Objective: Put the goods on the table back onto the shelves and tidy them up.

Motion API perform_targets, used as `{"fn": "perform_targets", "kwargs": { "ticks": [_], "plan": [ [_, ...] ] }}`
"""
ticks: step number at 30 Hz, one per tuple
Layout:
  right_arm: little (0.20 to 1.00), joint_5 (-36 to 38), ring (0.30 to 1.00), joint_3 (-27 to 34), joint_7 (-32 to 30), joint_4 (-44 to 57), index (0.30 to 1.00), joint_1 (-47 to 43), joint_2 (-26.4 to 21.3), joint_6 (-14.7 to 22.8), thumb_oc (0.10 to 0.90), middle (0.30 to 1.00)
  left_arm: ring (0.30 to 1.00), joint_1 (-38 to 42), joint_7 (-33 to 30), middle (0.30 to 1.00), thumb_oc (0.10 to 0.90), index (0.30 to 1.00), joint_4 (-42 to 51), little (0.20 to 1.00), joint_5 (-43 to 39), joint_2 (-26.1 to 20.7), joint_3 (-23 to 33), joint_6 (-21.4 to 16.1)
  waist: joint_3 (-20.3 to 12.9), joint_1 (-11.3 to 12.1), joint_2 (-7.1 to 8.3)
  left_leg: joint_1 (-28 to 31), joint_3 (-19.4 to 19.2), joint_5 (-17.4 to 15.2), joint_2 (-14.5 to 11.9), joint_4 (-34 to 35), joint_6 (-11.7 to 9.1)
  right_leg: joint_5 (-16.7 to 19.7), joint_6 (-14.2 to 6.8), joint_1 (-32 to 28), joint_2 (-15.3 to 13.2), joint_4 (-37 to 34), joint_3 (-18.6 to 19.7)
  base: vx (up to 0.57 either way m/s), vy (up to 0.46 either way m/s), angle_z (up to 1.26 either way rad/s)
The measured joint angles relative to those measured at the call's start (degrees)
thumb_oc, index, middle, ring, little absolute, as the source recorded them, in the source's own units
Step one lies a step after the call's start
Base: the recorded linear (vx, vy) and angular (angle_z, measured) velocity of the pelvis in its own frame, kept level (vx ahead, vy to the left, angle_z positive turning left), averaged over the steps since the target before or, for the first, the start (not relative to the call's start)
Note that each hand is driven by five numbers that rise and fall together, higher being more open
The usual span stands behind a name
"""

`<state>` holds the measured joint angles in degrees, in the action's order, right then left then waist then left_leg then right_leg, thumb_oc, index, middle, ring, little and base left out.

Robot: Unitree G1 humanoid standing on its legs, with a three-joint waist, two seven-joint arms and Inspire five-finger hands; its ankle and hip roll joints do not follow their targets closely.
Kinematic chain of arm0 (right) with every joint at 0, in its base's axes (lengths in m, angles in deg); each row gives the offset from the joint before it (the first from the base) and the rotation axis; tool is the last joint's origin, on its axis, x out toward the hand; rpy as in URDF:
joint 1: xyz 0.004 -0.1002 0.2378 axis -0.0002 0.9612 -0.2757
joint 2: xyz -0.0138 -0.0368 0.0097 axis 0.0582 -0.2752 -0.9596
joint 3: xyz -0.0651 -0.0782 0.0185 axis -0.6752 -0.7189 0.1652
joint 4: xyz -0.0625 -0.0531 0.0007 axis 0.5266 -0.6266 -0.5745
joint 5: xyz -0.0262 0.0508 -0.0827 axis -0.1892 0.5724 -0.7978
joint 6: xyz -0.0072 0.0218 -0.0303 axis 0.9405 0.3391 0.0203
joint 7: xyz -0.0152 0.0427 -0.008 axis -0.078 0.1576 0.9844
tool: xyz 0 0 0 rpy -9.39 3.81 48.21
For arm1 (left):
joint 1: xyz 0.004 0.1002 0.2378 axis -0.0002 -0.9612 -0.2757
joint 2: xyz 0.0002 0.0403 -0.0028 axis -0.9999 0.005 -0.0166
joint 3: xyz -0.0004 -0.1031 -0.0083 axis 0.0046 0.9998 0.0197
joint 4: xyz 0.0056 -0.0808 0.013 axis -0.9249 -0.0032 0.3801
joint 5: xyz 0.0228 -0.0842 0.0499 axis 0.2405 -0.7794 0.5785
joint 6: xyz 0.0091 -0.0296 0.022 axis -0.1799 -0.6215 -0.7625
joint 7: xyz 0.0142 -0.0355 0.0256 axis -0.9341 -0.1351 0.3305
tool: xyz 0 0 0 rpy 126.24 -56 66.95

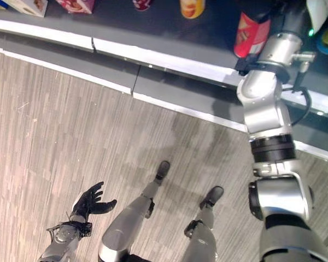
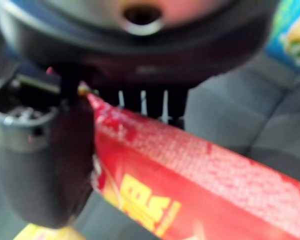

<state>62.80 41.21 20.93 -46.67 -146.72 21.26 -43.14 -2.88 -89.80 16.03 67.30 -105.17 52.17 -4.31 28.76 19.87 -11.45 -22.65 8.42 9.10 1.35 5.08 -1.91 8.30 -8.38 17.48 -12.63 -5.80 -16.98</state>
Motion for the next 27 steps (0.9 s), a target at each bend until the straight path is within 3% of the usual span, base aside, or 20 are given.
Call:
{"fn": "perform_targets", "kwargs": {
  "ticks": [4,14,20,21,23,25,27],
  "plan": [
    [0.300,1.0,0.300,0.3,-0.3,-0.2,0.300,-1.2,-0.1,0.0,0.400,0.300,0.900,0.2,0.0,0.900,0.800,0.900,0.4,0.900,0.0,0.0,-1.1,-0.1,0.0,1.4,0.00,-0.4,0.4,0.0,0.5,0.0,0.0,0.0,0.0,0.2,-0.4,0.0,-0.2,0.03,0.007,0.08],
    [0.300,1.8,0.300,1.6,-5.8,-6.5,0.300,-3.1,-2.9,0.1,0.400,0.300,0.900,0.3,-0.9,0.900,0.800,0.900,1.4,0.900,0.0,-0.3,-1.1,-0.4,-0.6,1.3,-0.84,-0.4,1.4,0.3,0.8,0.0,0.0,0.0,0.0,-0.2,-0.6,0.0,-0.8,0.01,-0.001,0.03],
    [0.300,7.2,0.300,2.0,-7.6,-9.1,0.300,-4.3,-3.2,1.1,0.400,0.300,0.900,0.3,-0.9,0.900,0.800,0.900,1.5,0.900,0.0,-0.3,-1.3,-0.5,-1.2,1.3,-1.71,-0.8,1.7,0.7,0.9,0.0,0.1,0.0,0.0,-0.2,-0.7,0.4,-1.6,0.01,0.000,0.03],
    [0.371,7.6,0.371,2.0,-7.6,-9.1,0.371,-4.3,-3.2,1.1,0.447,0.371,0.900,0.3,-1.0,0.900,0.800,0.900,1.6,0.900,0.0,-0.3,-1.3,-0.5,-1.3,1.3,-1.81,-0.8,1.8,0.7,0.9,0.0,0.1,0.0,0.0,-0.2,-0.7,0.4,-1.7,0.00,0.000,0.00],
    [0.759,7.9,0.759,2.0,-7.6,-9.1,0.759,-4.4,-3.2,1.1,0.706,0.759,0.900,0.3,-1.0,0.900,0.800,0.900,1.6,0.900,0.0,-0.3,-1.3,-0.5,-1.3,1.3,-1.82,-0.8,1.8,0.7,0.9,0.0,0.1,0.0,0.0,-0.2,-0.7,0.4,-1.7,0.00,0.000,0.00],
    [0.900,8.0,0.900,1.9,-7.6,-9.1,0.900,-4.4,-3.2,1.1,0.800,0.900,0.900,0.3,-1.0,0.900,0.800,0.900,1.6,0.900,0.0,-0.3,-1.3,-0.5,-1.3,1.3,-1.82,-0.8,1.8,0.7,0.9,0.0,0.1,0.0,0.0,-0.2,-0.7,0.4,-1.7,0.00,0.000,0.00],
    [0.900,8.0,0.900,1.9,-7.6,-9.1,0.900,-4.4,-3.2,1.1,0.800,0.900,0.900,0.3,-1.0,0.900,0.800,0.900,1.5,0.900,0.0,-0.3,-1.3,-0.5,-1.3,1.3,-1.82,-0.8,1.8,0.7,0.9,0.0,0.1,0.0,0.0,-0.2,-0.7,0.4,-1.7,0.00,0.000,0.00]
  ]
}}
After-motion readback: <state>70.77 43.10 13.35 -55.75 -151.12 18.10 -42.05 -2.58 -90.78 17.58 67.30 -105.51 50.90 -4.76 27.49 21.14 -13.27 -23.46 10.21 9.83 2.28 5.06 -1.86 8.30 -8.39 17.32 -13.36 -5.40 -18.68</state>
